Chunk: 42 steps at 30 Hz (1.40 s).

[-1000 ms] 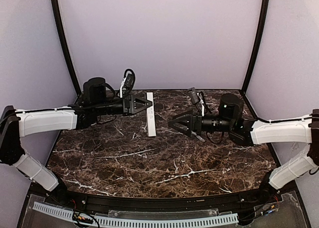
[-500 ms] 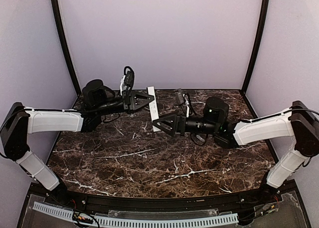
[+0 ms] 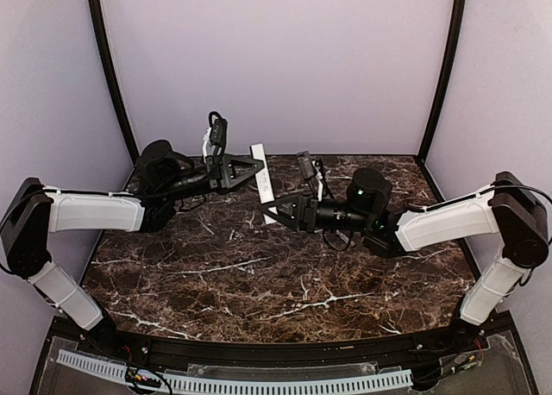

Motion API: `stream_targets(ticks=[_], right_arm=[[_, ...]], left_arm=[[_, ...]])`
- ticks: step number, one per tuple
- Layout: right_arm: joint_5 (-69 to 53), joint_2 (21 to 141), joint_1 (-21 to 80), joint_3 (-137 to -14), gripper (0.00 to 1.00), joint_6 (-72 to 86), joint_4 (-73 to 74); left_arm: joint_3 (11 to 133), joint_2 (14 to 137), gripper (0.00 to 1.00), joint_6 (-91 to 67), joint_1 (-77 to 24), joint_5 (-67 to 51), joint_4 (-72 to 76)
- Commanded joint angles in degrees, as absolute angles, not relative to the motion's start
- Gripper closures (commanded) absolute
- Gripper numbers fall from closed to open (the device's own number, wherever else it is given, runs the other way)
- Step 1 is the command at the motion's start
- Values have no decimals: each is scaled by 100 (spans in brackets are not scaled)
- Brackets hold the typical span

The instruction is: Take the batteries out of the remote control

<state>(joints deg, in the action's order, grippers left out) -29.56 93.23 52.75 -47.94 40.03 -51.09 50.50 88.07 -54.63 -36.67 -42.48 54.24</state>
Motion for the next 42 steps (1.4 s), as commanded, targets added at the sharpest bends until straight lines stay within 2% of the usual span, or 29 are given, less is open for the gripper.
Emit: stream_targets(ticks=[1, 4, 6, 8, 9, 10, 11, 12, 13, 14, 16, 23, 28, 36, 42], right_arm=[[-3086, 9404, 5336, -4913, 60, 4038, -5425], [-3096, 9383, 5341, -4917, 74, 3986, -5346], [-3077, 9347, 5345, -4957, 84, 3881, -5136], [-3068, 9308, 5345, -5004, 92, 3742, -4874], [-3069, 9282, 5344, -5032, 96, 3675, -4721], [-3068, 9262, 5346, -5083, 99, 3590, -4507], [-3072, 9233, 5344, -5109, 100, 3503, -4343], [-3078, 9204, 5344, -5129, 100, 3428, -4200], [-3079, 9164, 5344, -5139, 100, 3332, -4073], [-3079, 9120, 5344, -5152, 100, 3247, -3928], [-3051, 9026, 5351, -5219, 100, 2998, -3534], [-2550, 8681, 5376, -5763, 100, 1468, -1369], [-2022, 8661, 5484, -6122, 100, 482, -104], [-1367, 8575, 5612, -6286, 100, -616, 764], [-1675, 8468, 5658, -6304, 100, -1500, 1367]], left_arm=[[4956, 8789, 100, -5497, -3694, -4220, 5805], [4918, 8762, 100, -5447, -3700, -4197, 5802], [4916, 8709, 96, -5329, -3700, -4191, 5635], [4940, 8603, 81, -5111, -3698, -4165, 5289], [4957, 8505, 66, -5012, -3700, -4126, 5154], [4957, 8378, 57, -4843, -3700, -4081, 4861], [4957, 8315, 40, -4742, -3700, -4040, 4729], [4957, 8167, 32, -4556, -3700, -3959, 4412], [4957, 8096, 20, -4467, -3700, -3913, 4250], [4957, 7943, 12, -4281, -3696, -3828, 3945], [4980, 7692, 3, -3989, -3700, -3682, 3414], [5363, 7113, 1, -2971, -3698, -2845, 846], [5647, 6893, 2, -2714, -3694, -2547, -284], [6553, 7003, 4, -2242, -3692, -2721, -2217], [7163, 7296, 10, -1526, -3691, -3430, -3114]])
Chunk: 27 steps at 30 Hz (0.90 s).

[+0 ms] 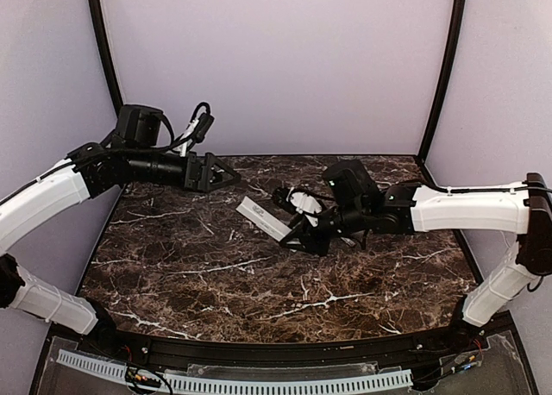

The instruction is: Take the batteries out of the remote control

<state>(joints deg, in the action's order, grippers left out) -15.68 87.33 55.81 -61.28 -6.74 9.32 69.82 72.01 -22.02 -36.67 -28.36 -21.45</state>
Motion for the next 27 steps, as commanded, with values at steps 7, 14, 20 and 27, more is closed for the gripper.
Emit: stream_targets(ticks=[7, 14, 20, 27], right_arm=[[-2070, 8584, 5607, -6442, 100, -2112, 2380], [-2441, 8550, 5429, -6373, 100, -2002, 2869], [-2840, 8378, 5166, -6289, 100, -1803, 3117], [-3019, 8050, 4989, -6336, 100, -1865, 3289]], left_arm=[[6472, 7303, 13, -683, -3691, -3599, -2506], [6338, 7604, 12, -472, -3691, -3259, -1639], [5869, 7635, 14, -320, -3687, -3226, -438], [6421, 7896, 1, 277, -3691, -2542, -1001]])
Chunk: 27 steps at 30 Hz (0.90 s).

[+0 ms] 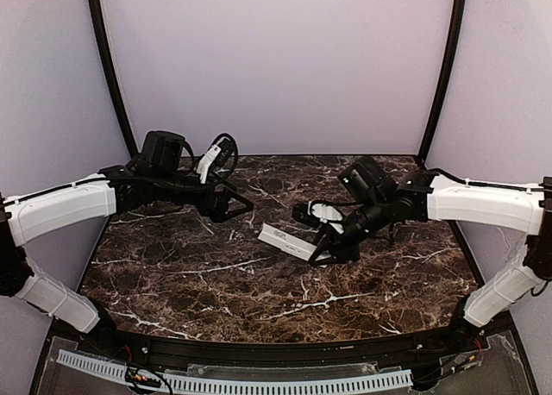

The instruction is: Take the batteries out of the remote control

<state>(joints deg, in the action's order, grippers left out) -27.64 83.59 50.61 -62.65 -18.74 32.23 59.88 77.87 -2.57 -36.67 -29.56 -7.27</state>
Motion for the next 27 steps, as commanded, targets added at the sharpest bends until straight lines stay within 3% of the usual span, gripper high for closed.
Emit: stream_targets(ticks=[1, 7, 13, 27], right_arm=[[-3007, 8020, 4970, -6385, 100, -1890, 3314], [-3043, 8076, 4940, -6621, 100, -2021, 3460], [-3192, 8295, 4940, -7033, 100, -2014, 3800], [-3366, 8704, 5066, -8134, 100, -2039, 4317]], left_arm=[[6511, 7921, 1, 371, -3685, -2515, -1111], [6476, 7749, 4, 1339, -3689, -2663, -1093], [5520, 7308, 5, 1682, -3691, -4091, -65], [5069, 6949, 12, 1372, -3691, -3950, 579]])
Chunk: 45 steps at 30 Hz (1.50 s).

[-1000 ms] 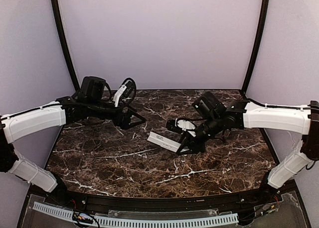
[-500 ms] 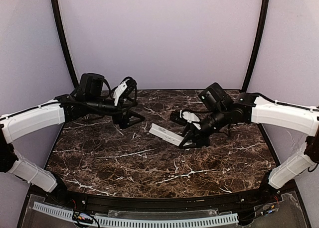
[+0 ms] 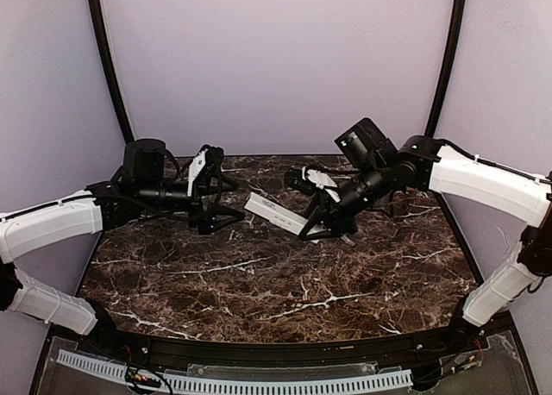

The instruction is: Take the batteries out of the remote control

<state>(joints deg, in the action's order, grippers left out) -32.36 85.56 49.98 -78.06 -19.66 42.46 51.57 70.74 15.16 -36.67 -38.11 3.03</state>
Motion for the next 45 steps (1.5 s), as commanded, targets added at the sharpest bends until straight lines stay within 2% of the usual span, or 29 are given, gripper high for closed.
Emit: stream_targets(ticks=[1, 5, 13, 24, 32, 45], right_arm=[[-3367, 8740, 5082, -8191, 100, -2046, 4337], [-3388, 8884, 5169, -8399, 100, -2092, 4395], [-3443, 9110, 5321, -8728, 100, -2172, 4462], [-2670, 9159, 5396, -8745, 100, -2223, 4496], [-2432, 9193, 5449, -8780, 100, -2277, 4486], [-2513, 9245, 5493, -8772, 100, -2287, 4516]], left_arm=[[5071, 6962, 13, 1349, -3687, -3993, 606], [5023, 7051, 18, 1284, -3695, -4128, 772], [4601, 6968, 18, 1259, -3693, -4753, 1556], [4680, 7045, 22, 856, -3700, -5607, 1666], [4741, 7278, 31, 469, -3713, -5779, 1939], [4794, 7365, 55, 457, -3735, -5713, 1891]])
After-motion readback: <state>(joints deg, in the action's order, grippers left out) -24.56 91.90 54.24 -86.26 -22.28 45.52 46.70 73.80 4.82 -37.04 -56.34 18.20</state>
